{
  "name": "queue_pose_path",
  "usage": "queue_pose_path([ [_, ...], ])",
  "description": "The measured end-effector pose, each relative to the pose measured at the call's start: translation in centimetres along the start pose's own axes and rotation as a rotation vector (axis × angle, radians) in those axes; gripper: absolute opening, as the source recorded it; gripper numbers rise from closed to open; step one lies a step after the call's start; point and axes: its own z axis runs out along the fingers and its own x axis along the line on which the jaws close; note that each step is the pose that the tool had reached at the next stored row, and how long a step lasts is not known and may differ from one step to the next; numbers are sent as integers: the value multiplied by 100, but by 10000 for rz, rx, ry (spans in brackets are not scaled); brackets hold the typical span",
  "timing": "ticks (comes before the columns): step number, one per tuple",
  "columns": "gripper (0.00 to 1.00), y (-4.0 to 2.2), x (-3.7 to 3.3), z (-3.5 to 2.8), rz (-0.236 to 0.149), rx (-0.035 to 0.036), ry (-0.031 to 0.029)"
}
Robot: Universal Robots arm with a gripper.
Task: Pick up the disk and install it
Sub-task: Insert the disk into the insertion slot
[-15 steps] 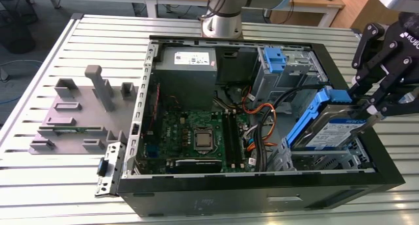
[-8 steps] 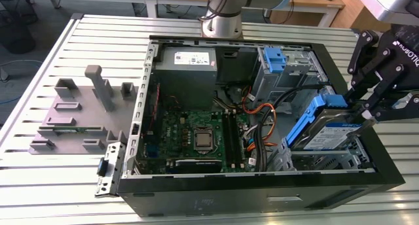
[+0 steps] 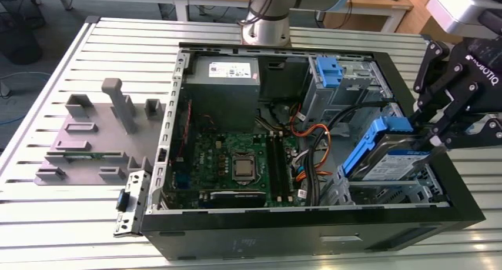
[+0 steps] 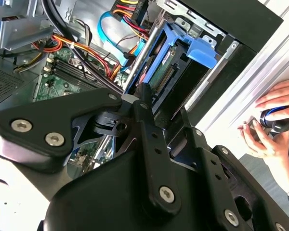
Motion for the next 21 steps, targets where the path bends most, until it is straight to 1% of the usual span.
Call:
queue_pose_path([
  [17, 35, -12, 14, 309, 0, 0, -1],
  [21, 35, -14, 17, 373, 0, 0, 0],
])
